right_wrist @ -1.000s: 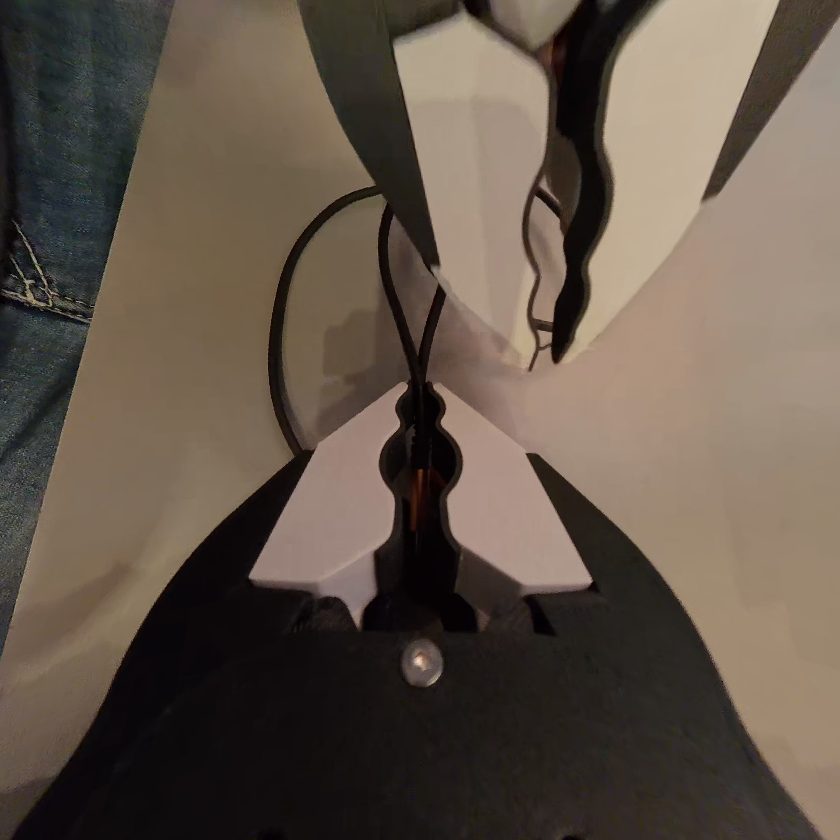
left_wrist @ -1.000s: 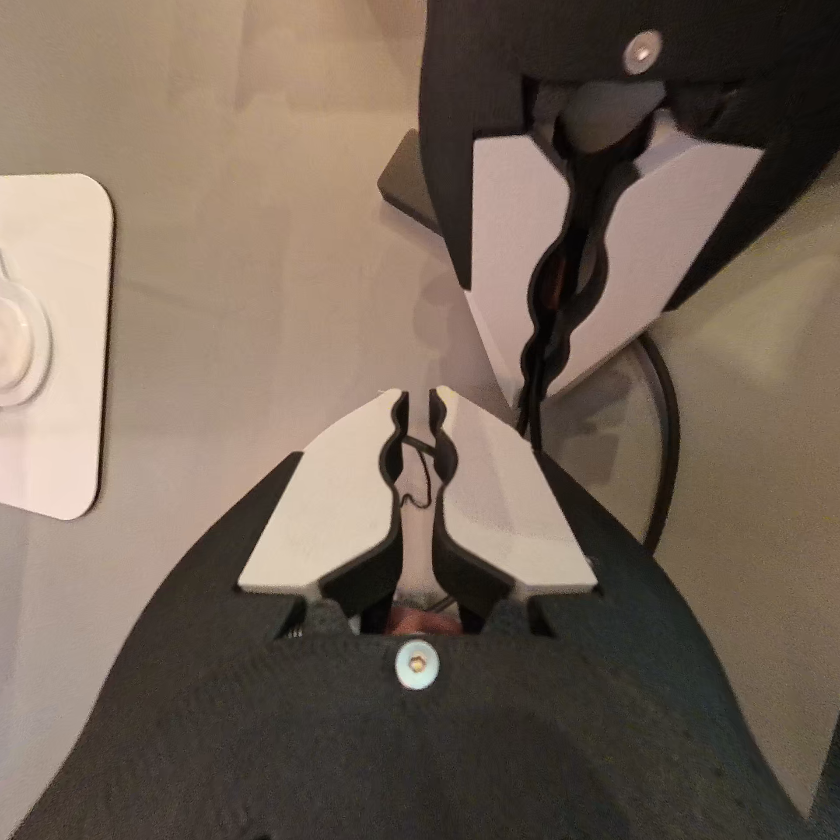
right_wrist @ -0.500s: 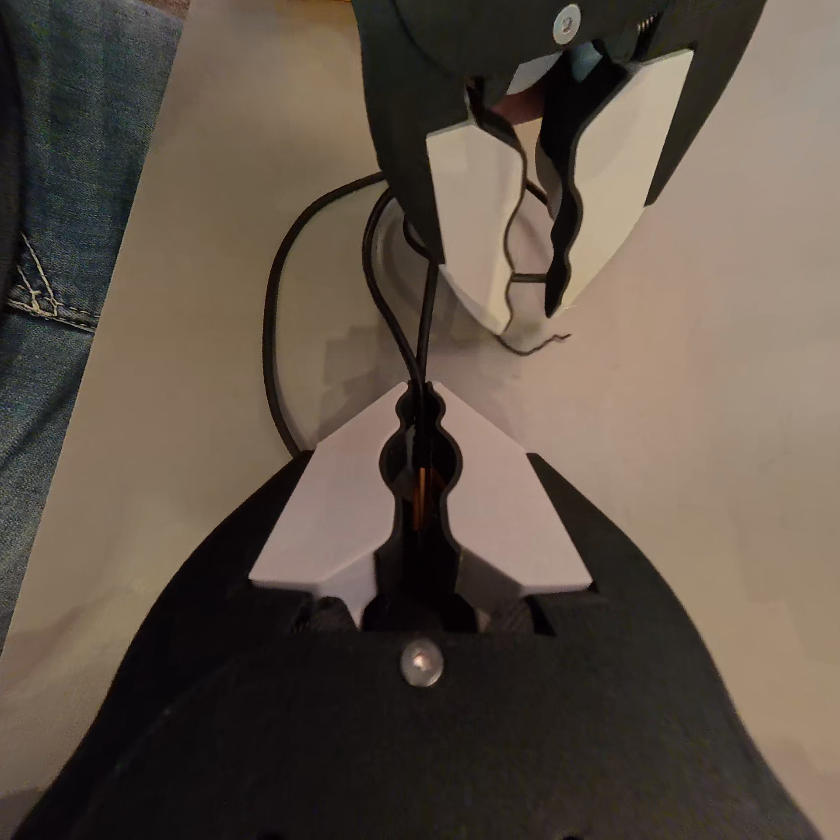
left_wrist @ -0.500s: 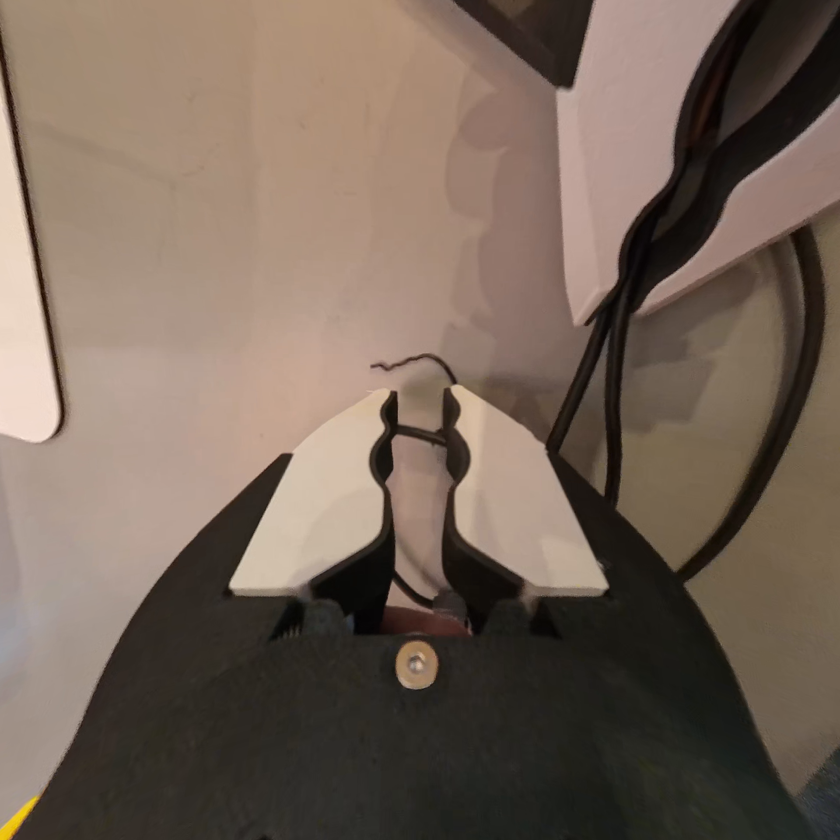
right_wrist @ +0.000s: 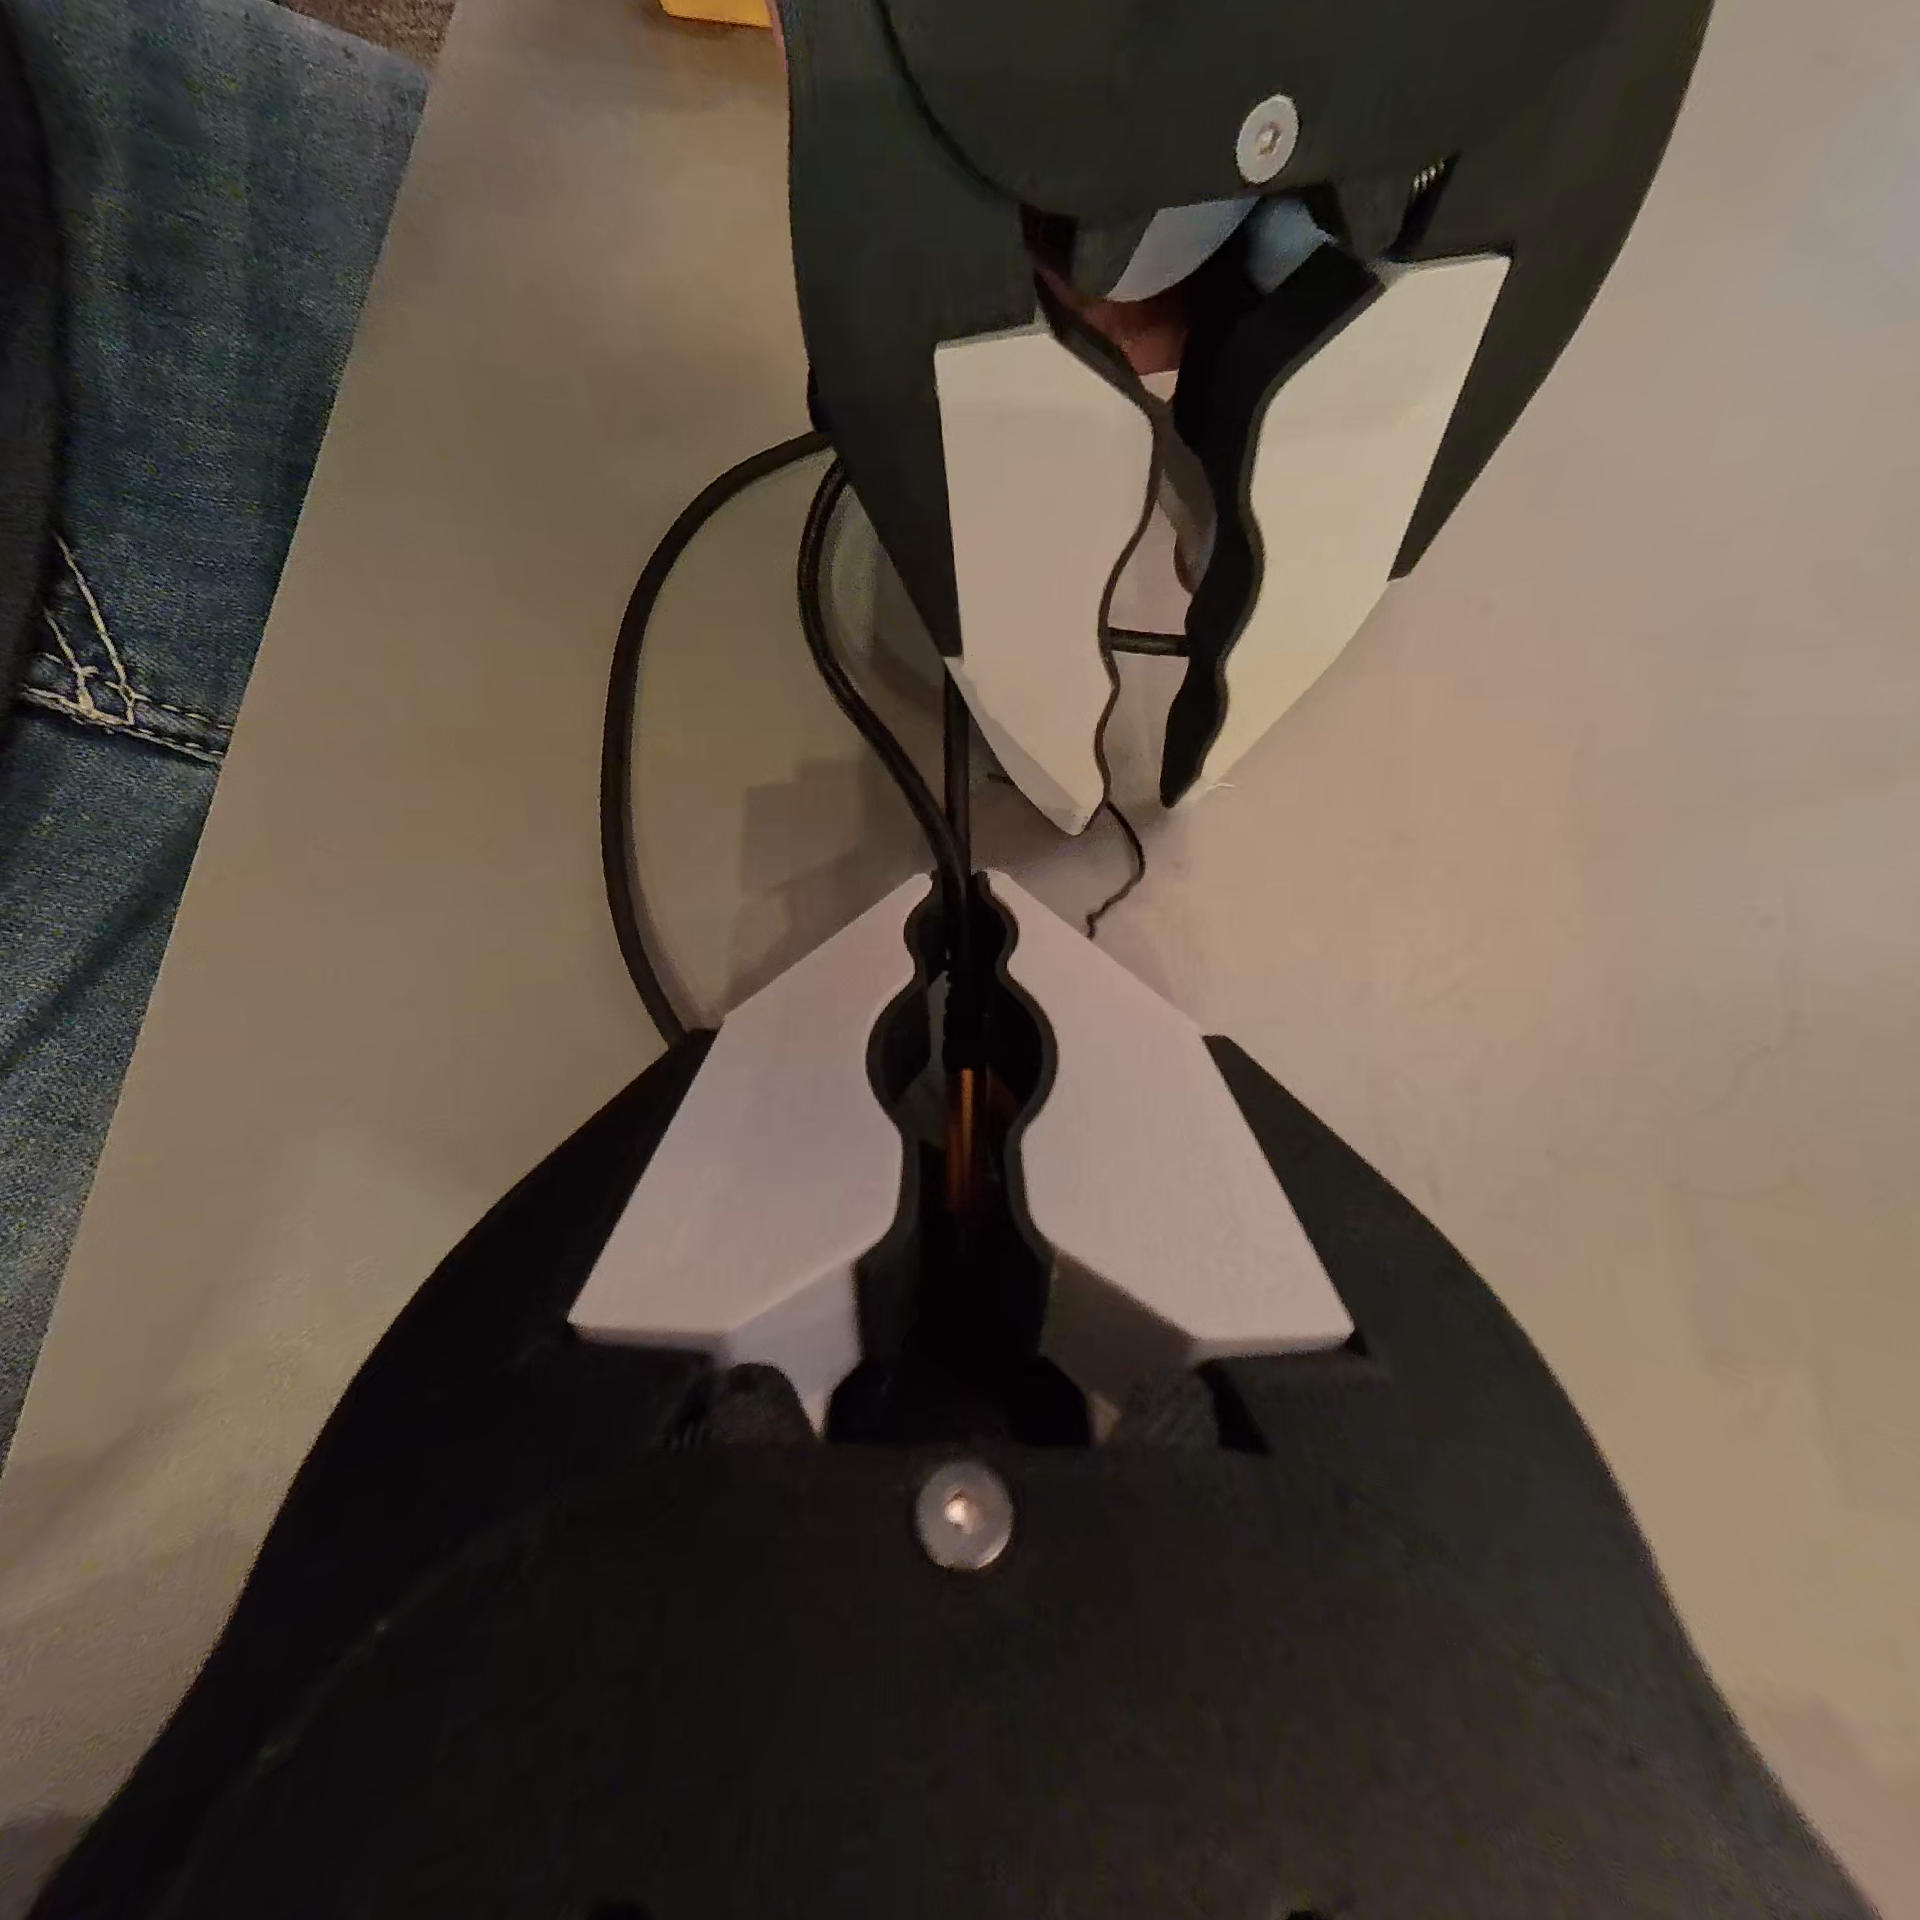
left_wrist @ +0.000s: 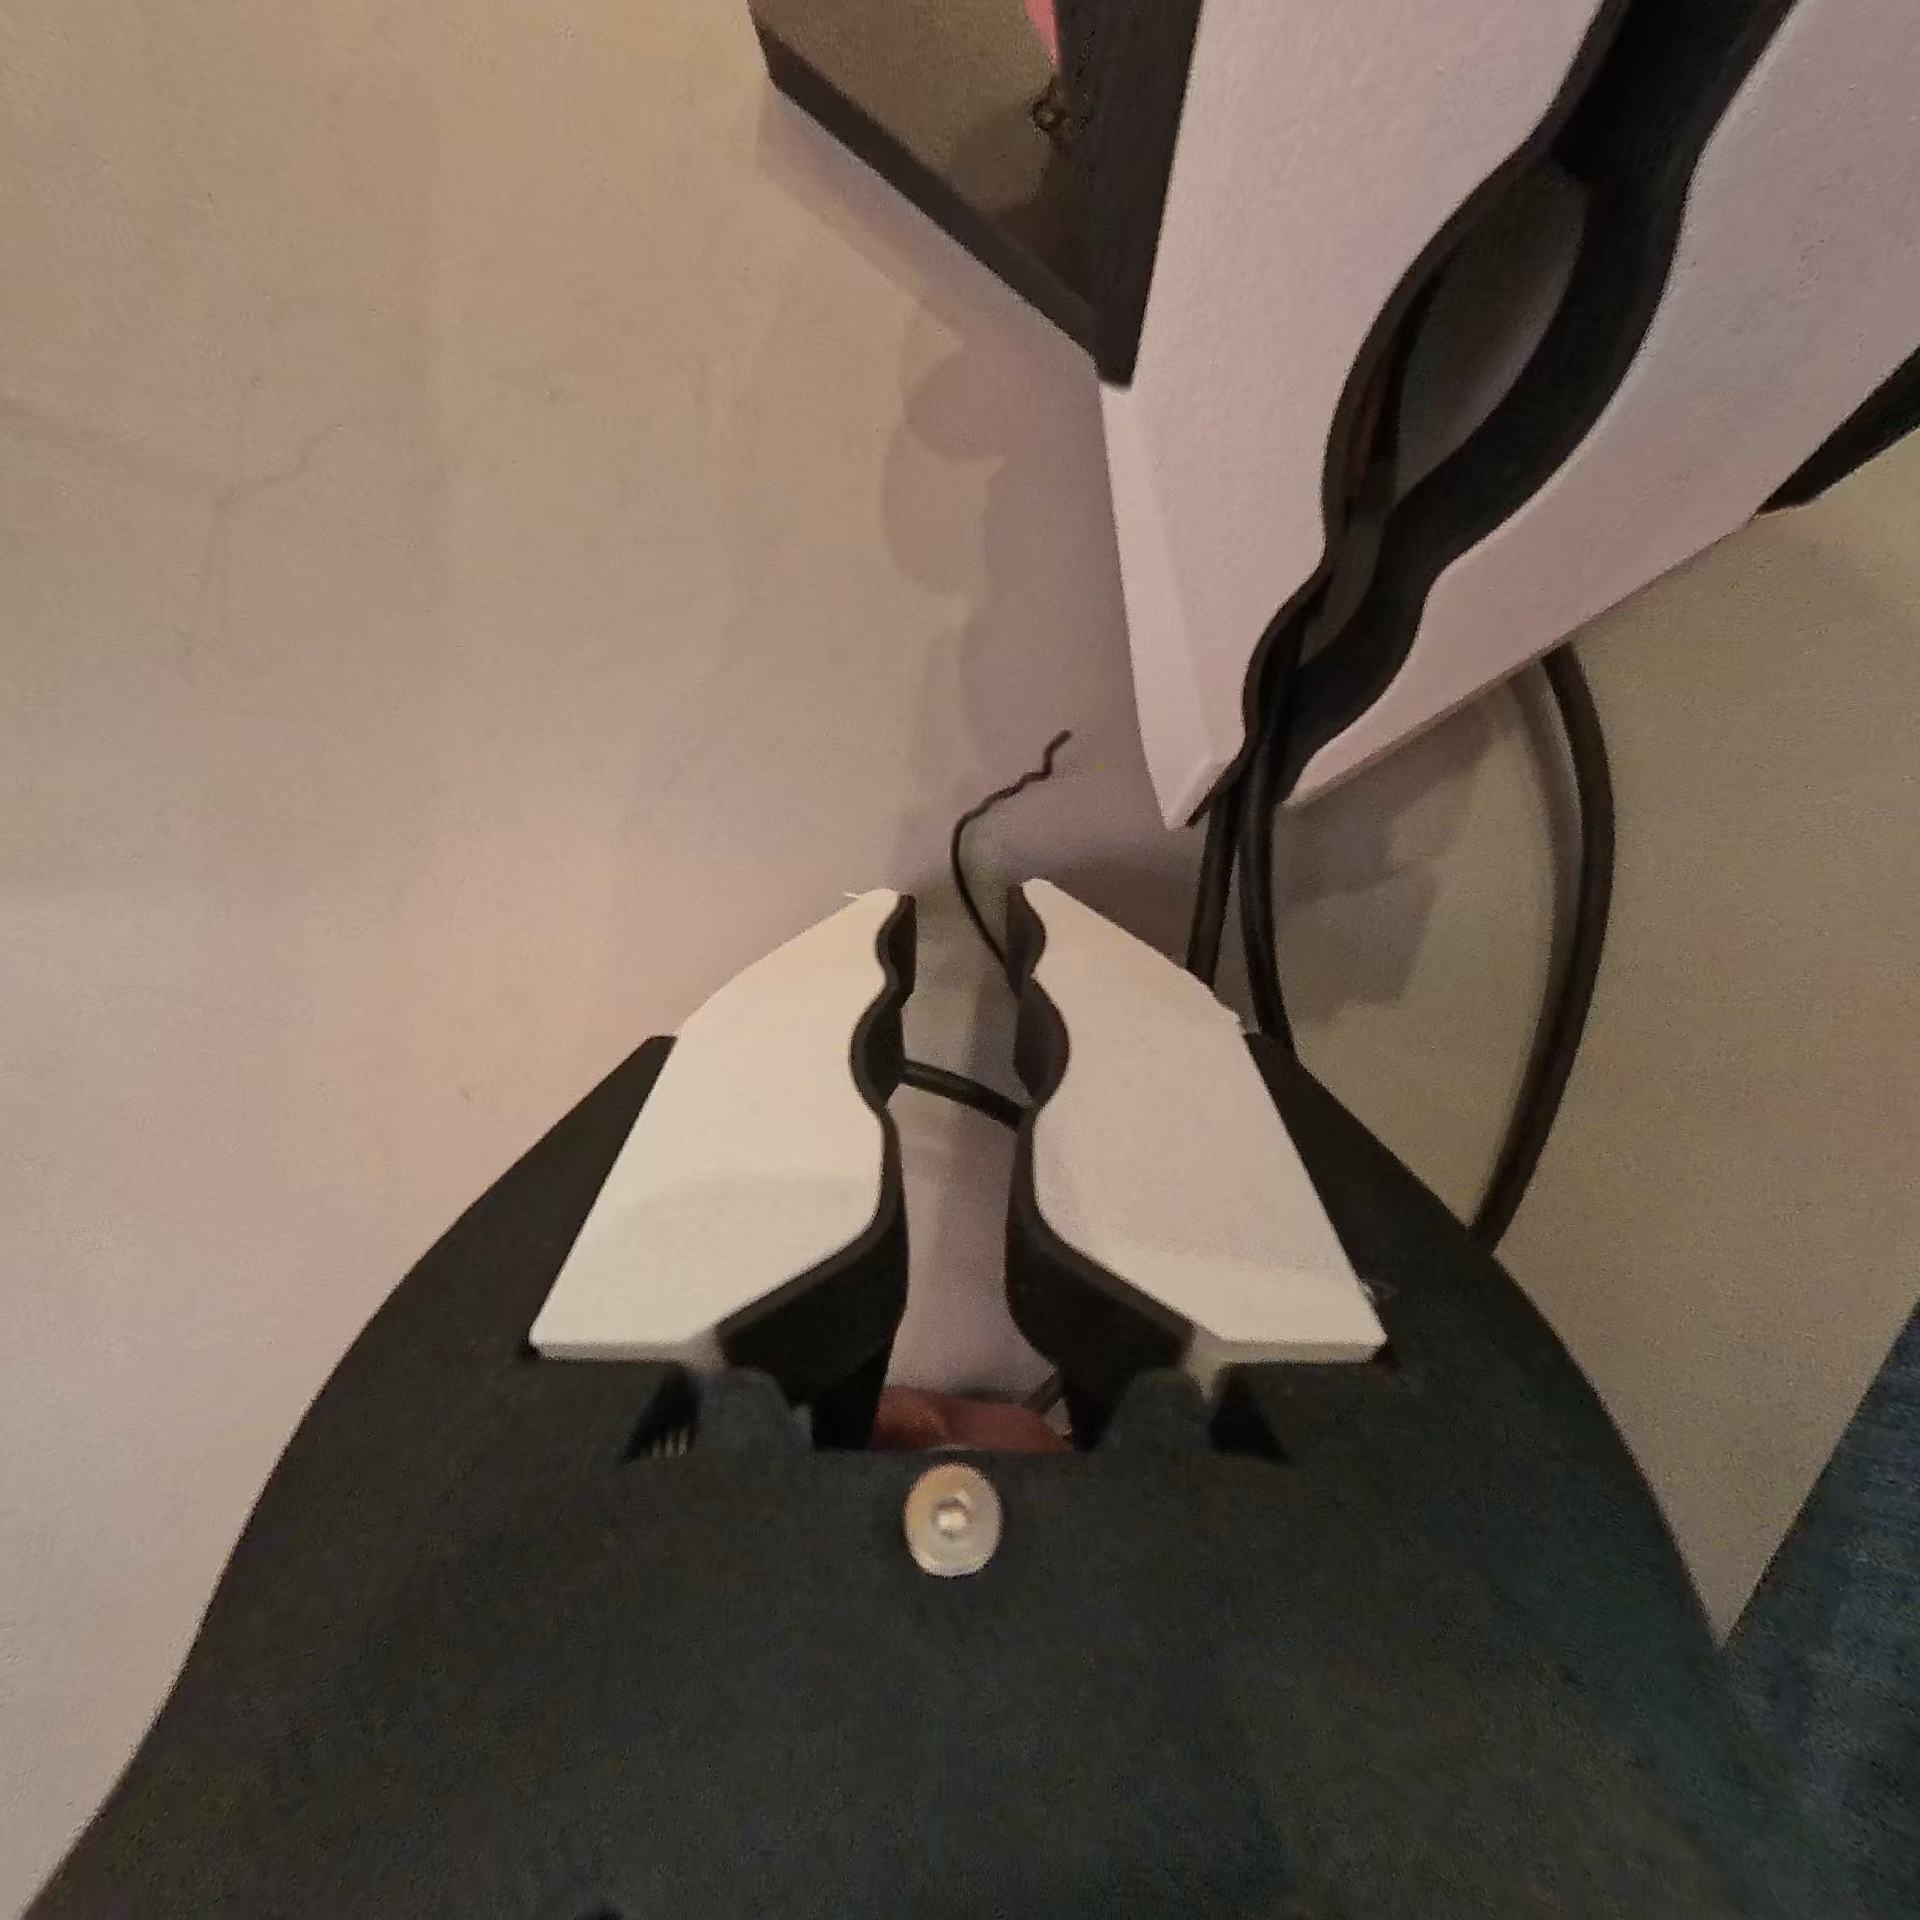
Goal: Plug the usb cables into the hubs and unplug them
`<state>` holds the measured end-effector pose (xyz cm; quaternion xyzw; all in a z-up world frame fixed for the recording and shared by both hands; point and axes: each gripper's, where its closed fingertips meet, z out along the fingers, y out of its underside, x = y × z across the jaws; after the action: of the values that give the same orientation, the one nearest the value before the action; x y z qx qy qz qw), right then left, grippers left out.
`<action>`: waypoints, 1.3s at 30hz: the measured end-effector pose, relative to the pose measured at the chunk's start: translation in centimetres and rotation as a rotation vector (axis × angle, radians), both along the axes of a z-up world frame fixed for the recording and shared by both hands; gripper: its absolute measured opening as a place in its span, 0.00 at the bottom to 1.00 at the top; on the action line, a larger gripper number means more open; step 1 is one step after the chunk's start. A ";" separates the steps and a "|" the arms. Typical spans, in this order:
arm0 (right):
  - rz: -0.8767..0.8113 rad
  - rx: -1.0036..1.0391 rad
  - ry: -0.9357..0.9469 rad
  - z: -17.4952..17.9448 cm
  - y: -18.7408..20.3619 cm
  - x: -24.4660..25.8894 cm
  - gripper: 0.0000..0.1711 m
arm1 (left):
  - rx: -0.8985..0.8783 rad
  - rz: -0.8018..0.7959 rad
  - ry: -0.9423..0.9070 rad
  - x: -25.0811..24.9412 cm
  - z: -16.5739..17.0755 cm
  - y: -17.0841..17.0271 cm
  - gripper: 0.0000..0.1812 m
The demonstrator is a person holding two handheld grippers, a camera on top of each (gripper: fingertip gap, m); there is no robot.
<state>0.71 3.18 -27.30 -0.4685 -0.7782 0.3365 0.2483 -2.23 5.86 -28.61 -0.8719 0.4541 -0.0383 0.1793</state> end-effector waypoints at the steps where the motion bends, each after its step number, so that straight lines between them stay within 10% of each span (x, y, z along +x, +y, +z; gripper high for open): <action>1: 0.000 0.000 0.001 0.0 0.0 0.0 0.01 | -0.001 -0.003 0.006 0.0 0.0 0.0 0.09; 33: -0.061 0.012 0.037 0.2 1.2 -0.4 0.00 | 0.295 0.022 -0.075 1.6 5.2 -1.2 0.00; 39: -0.072 0.012 0.050 0.5 1.4 -0.3 0.00 | 0.280 -0.071 0.027 2.2 3.6 -1.5 0.23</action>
<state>0.36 4.53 -26.81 -0.4861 -0.7563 0.3346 0.2824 0.01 4.40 -24.96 -0.8221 0.4879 0.0310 0.2917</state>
